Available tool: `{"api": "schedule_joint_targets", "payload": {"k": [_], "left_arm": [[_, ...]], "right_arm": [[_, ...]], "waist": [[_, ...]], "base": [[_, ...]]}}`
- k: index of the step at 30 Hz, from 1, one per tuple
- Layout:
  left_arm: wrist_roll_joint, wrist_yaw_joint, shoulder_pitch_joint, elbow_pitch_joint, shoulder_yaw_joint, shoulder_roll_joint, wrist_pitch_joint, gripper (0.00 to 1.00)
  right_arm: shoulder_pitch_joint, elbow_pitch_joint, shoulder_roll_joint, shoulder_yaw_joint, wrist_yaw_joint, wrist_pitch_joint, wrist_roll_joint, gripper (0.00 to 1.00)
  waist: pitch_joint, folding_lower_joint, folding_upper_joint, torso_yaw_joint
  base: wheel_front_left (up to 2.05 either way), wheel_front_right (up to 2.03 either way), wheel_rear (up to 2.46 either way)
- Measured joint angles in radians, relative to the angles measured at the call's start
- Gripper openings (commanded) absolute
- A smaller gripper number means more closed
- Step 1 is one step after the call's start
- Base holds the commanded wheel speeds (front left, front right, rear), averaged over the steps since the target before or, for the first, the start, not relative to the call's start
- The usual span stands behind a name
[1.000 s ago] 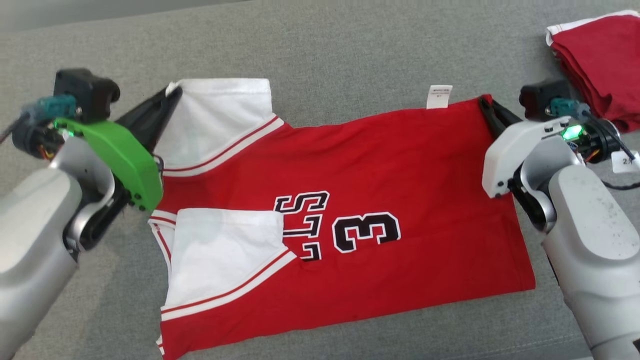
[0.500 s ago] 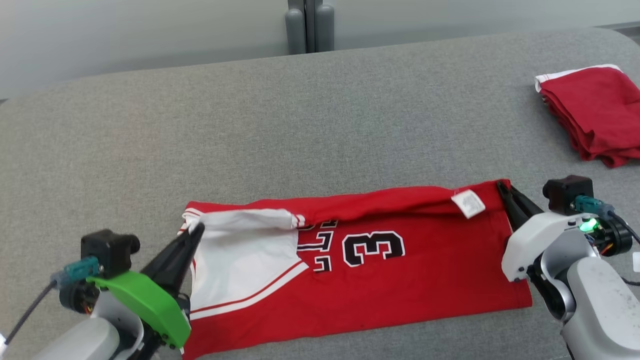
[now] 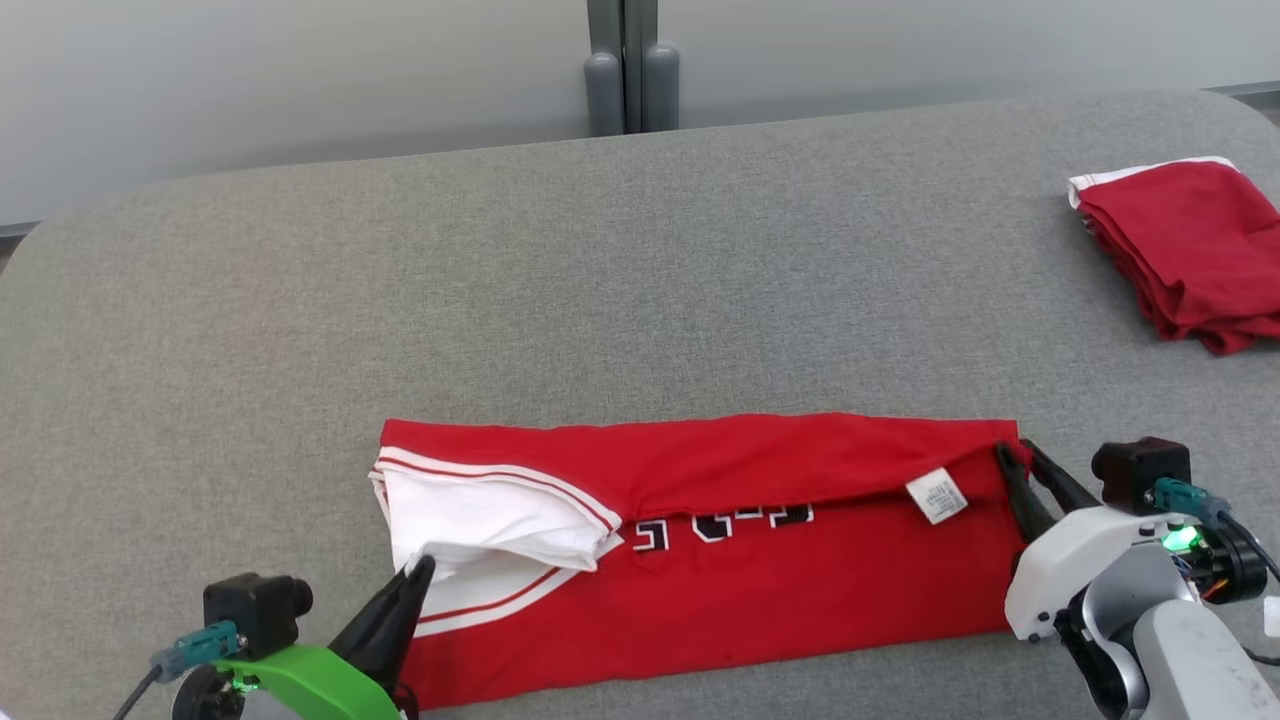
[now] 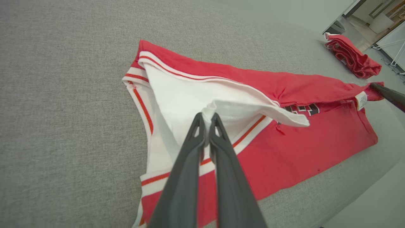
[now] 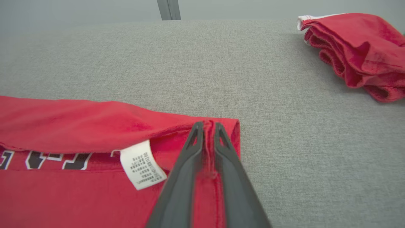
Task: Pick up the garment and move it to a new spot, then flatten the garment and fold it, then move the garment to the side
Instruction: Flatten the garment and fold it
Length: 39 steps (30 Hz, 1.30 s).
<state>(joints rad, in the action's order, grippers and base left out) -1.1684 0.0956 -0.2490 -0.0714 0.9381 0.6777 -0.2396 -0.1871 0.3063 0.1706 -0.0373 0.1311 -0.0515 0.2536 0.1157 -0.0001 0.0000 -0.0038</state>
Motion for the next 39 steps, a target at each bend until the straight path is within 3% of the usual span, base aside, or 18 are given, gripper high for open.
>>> {"api": "schedule_joint_targets", "payload": {"k": [2, 9, 12, 19, 30, 39], "left_arm": [[-0.003, -0.003, 0.019, -0.006, -0.009, -0.014, -0.008, 1.00], [0.003, 0.015, 0.105, 0.006, -0.130, -0.068, -0.020, 1.00], [0.072, 0.024, 0.134, 0.031, -0.223, -0.115, -0.023, 1.00], [0.236, 0.029, 0.167, 0.015, -0.329, -0.208, -0.023, 1.00], [0.375, 0.002, 0.182, -0.040, -0.445, -0.297, -0.023, 1.00], [0.451, -0.033, 0.203, -0.076, -0.522, -0.356, -0.023, 1.00]], "right_arm": [[0.021, -0.006, -0.011, 0.019, 0.000, 0.011, -0.011, 1.00], [0.093, -0.052, -0.051, 0.121, 0.000, 0.046, -0.045, 1.00], [0.102, -0.075, -0.064, 0.156, 0.000, 0.058, -0.063, 1.00], [0.095, -0.071, -0.097, 0.162, 0.000, 0.067, -0.079, 1.00], [0.065, 0.072, -0.117, 0.161, 0.000, 0.126, -0.136, 1.00], [0.037, 0.245, -0.120, 0.227, 0.000, 0.176, -0.219, 1.00]], "waist": [[-0.004, 0.0000, 0.0000, -0.002], [-0.021, 0.0000, 0.0000, -0.008], [-0.030, 0.0000, 0.0000, -0.006], [-0.044, 0.0000, 0.0000, 0.009], [-0.045, 0.0000, 0.0000, 0.052], [-0.037, 0.0000, 0.0000, 0.086]], "base": [[0.00, 0.00, 0.00], [0.00, 0.00, 0.00], [0.00, 0.00, 0.00], [0.00, 0.00, 0.00], [0.00, 0.00, 0.00], [0.00, 0.00, 0.00]]}}
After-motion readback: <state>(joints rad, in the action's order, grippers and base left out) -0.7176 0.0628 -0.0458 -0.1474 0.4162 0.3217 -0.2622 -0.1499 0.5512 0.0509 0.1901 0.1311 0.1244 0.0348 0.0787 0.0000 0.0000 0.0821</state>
